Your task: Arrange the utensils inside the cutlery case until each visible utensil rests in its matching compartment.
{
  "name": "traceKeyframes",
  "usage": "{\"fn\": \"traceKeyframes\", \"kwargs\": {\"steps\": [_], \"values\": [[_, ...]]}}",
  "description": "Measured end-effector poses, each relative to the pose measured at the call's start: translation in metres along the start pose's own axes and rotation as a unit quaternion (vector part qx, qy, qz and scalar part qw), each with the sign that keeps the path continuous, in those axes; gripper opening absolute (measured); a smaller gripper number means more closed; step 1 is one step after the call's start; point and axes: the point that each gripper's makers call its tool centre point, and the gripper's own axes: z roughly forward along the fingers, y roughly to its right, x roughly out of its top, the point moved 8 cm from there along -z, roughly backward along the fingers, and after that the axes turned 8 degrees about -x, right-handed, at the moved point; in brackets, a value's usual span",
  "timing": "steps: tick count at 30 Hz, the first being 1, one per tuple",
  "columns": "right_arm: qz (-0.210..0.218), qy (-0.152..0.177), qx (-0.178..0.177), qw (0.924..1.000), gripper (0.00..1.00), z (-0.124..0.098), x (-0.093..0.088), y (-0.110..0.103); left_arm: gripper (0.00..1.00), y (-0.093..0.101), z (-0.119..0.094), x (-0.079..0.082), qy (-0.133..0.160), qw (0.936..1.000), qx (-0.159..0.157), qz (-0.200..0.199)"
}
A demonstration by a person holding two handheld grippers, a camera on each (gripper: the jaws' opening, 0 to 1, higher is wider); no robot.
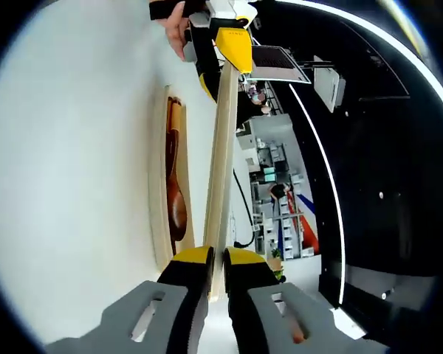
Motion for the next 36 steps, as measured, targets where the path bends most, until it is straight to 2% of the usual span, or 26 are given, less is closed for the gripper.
{"fn": "traceKeyframes", "kwargs": {"steps": [4, 20, 27, 36], "values": [[-0.018, -0.003, -0.002, 0.9998, 0.06, 0.000, -0.001, -0.002, 0.50, 0.000, 0.002, -0.002, -0.006, 0.9999, -0.002, 0.011], [-0.003, 0.019, 0.023, 0.9996, 0.09, 0.002, 0.004, -0.008, 0.49, 0.000, 0.004, -0.007, -0.014, 0.9997, -0.007, 0.020], [0.025, 0.026, 0.039, 0.9986, 0.14, -0.005, -0.002, -0.009, 0.49, -0.002, 0.002, -0.006, -0.012, 0.9998, 0.000, 0.015], [0.076, 0.024, 0.051, 0.9955, 0.15, -0.013, -0.025, -0.011, 0.49, -0.005, -0.001, -0.006, -0.011, 0.9999, 0.007, 0.011]]}}
